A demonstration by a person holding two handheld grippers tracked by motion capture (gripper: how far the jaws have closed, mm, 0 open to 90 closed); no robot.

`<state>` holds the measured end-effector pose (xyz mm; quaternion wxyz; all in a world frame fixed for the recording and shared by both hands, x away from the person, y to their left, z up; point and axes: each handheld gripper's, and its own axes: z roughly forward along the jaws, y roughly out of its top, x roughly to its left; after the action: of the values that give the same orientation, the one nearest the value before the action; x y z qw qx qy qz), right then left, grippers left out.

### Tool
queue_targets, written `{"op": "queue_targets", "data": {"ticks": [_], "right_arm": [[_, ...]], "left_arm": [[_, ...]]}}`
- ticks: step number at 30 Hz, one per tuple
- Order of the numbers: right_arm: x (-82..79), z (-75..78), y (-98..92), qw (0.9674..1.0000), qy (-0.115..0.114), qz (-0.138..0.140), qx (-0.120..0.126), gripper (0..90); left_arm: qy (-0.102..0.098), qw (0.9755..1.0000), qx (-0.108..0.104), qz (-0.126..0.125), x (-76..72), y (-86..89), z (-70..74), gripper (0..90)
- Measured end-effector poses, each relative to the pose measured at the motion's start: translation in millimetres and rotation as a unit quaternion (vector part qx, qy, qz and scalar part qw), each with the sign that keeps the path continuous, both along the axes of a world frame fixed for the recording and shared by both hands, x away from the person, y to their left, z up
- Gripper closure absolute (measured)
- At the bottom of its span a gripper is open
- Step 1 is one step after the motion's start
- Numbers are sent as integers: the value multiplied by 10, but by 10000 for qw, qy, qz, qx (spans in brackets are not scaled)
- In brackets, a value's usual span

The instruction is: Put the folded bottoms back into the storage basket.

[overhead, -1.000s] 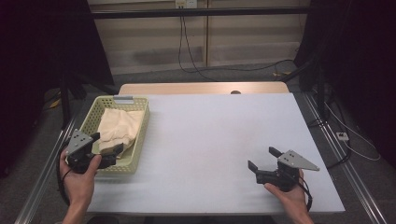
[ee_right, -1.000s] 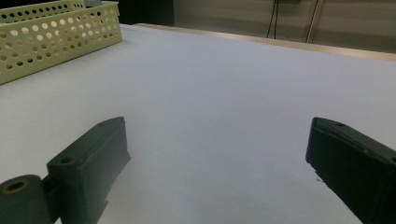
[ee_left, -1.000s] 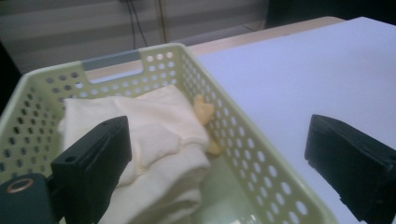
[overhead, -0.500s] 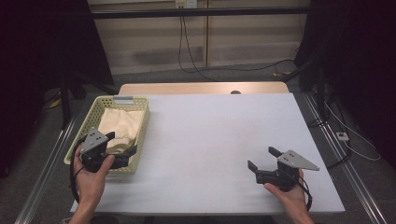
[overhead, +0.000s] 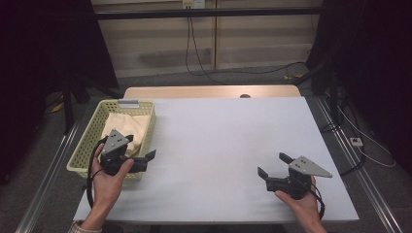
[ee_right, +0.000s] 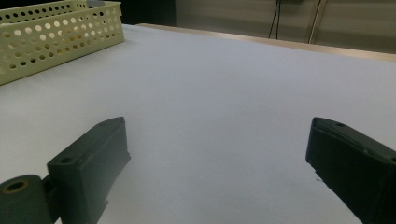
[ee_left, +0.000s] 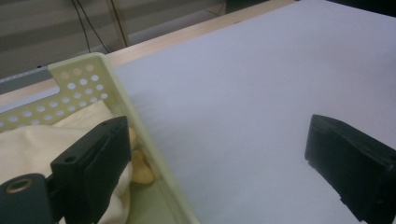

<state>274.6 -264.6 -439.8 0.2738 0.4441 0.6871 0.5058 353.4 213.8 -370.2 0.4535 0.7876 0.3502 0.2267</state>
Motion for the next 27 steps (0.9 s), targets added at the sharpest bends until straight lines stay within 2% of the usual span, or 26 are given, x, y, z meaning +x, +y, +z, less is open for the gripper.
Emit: {"op": "queue_targets", "data": {"ticks": [13,19,25,27], "right_arm": [[0,0,5,10000,10,25,-22,54],[1,-1,0,10000,-9,19,-11,54],[-3,1,7,10000,3,45,-29,54],[-3,0,2,10000,3,33,-28,54]], "left_arm": [[78,9996,58,-248,99,-333,-40,66],[351,9985,-35,-418,92,-466,-168,65],[393,9974,148,-580,25,-643,-316,65],[422,9974,147,-571,17,-662,-363,65]]}}
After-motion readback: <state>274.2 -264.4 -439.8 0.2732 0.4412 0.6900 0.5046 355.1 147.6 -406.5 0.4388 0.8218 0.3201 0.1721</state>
